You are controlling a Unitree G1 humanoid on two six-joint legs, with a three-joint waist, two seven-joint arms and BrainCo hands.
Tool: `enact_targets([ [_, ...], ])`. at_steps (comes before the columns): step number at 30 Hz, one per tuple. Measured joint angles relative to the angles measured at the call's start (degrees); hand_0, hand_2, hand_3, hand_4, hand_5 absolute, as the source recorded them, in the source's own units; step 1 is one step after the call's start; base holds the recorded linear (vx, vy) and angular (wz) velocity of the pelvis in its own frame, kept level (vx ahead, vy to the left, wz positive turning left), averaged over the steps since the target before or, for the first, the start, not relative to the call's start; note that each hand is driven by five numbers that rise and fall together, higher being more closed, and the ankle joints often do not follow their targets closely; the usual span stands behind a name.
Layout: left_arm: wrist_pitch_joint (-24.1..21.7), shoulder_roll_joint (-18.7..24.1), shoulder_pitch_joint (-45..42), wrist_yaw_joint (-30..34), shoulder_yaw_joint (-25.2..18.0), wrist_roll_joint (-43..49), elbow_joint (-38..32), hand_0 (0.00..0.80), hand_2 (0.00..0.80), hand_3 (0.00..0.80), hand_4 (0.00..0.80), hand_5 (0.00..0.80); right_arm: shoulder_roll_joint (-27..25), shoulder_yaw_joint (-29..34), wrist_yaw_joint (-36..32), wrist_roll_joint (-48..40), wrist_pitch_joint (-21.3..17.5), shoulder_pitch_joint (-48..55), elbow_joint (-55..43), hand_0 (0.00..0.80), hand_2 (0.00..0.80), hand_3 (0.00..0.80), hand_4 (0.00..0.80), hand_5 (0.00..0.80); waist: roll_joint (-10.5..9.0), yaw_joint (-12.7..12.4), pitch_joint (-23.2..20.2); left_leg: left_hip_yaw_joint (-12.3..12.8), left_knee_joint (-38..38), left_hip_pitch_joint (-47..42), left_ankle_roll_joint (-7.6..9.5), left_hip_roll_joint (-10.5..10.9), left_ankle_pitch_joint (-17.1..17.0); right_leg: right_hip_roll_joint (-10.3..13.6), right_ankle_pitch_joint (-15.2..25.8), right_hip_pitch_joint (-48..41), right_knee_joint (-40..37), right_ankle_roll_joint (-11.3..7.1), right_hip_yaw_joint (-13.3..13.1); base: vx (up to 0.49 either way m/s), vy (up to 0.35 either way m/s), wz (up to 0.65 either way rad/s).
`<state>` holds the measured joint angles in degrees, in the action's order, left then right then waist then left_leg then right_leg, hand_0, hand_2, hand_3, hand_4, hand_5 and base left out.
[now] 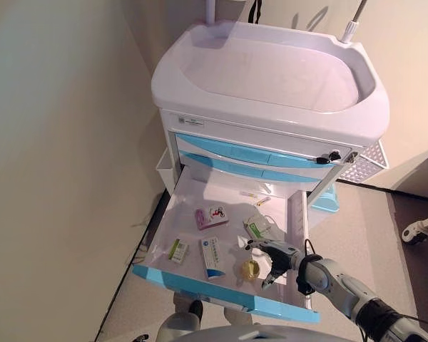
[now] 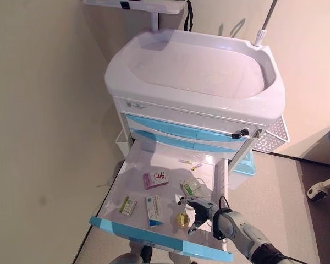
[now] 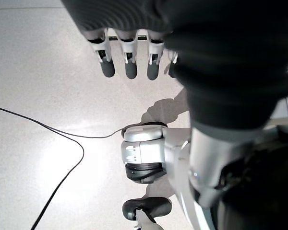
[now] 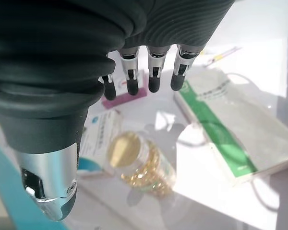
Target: Open the drawer and pick up the medicine
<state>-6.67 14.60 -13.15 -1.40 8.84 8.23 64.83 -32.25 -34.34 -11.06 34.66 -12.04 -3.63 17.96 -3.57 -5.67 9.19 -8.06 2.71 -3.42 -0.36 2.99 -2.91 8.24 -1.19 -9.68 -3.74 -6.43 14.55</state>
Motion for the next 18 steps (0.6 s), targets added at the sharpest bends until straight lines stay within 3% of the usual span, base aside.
enact_targets([
  [18,0.02,0.05,0.10,-0.83,-0.47,-0.05,0.00,0.000,0.000,0.000,0.000,0.000,0.46,-2.58,-2.20,0.71,-0.11,-0.61,-0.34,0.000,0.000,0.000,0.000,0.000,-0.62,-0.14,0.34,-0.07,0.02,0.01,-0.04,0.00,0.00,-0.03,-0.02,-0.07,-0.08,-0.03,0.04,-0.004,0.001,0.00],
])
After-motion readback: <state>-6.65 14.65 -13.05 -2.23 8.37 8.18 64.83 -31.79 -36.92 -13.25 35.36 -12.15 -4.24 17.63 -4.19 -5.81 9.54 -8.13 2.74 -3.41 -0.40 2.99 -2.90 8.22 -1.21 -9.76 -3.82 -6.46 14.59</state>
